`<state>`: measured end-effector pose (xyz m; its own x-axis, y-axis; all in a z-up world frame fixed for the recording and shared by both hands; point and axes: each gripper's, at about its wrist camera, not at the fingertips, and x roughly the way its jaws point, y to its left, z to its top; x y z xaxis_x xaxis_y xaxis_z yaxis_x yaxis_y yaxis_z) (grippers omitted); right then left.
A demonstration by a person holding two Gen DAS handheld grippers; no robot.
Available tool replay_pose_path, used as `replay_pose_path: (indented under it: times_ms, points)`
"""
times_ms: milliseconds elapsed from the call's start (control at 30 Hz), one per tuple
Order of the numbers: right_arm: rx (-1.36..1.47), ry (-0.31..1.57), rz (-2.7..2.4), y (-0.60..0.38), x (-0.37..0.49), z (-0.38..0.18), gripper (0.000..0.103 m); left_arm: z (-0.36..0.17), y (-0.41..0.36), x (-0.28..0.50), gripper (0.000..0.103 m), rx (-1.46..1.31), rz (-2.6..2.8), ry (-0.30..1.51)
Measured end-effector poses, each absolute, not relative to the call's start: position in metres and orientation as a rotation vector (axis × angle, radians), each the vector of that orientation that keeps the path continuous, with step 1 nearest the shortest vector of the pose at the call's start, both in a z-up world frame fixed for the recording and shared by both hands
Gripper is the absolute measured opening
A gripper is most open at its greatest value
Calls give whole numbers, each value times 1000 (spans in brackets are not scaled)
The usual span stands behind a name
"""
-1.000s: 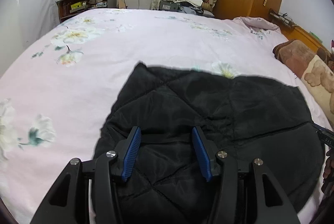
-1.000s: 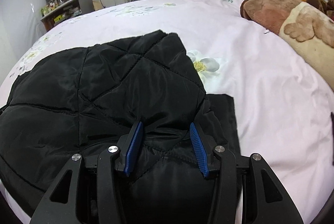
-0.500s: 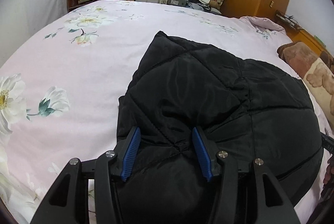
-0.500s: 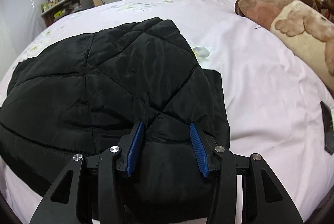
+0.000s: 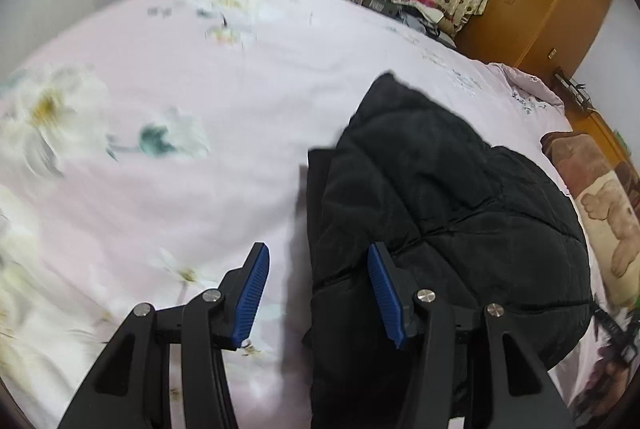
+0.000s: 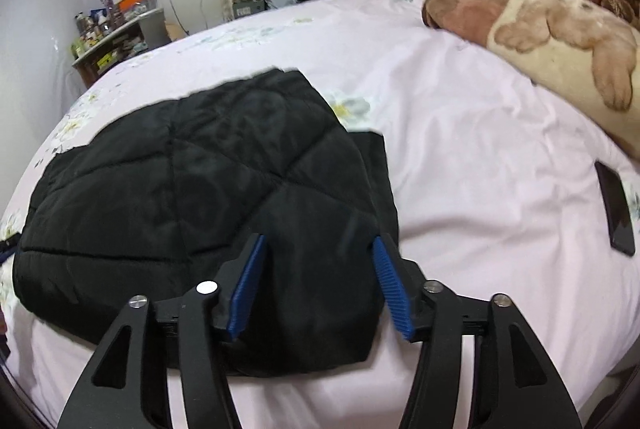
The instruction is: Fold large clothes
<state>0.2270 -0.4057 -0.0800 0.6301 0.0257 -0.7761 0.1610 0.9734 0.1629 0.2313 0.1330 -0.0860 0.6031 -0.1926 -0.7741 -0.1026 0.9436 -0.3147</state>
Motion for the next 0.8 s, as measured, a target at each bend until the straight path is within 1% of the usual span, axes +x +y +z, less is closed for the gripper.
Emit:
replay_pose_path:
  times_ms: [33,67,133,167,267,400,500,633,800]
  points:
    - [241,911,-78,-409,232,-87,66,-91,130,233,54,-346,-61,937]
    - [254,921,-80,-411,235,-91,69,-95,127,235,54,-347,-70,944]
    - [297,945,-62,-419,242,-100,70,-100,123,242,54,-349,-88,957]
    - [299,951,-64,-420,245,-102,72,-103,120,247,54,-349,-95,963]
    - [316,964,-40,-424,254,-108,72,-107,116,256,55,-352,-124,978]
    - [354,984,3,-431,265,-115,73,-119,118,264,68,-377,-145,994]
    - [382,996,33,-437,274,-120,75,-126,122,269,72,-430,-164,1000]
    - [443,1008,81,-446,286,-129,80,-129,123,272,73,-477,-187,1002]
    - [509,1021,131,-450,280,-132,80,-129,128,259,71,-530,-226,1003]
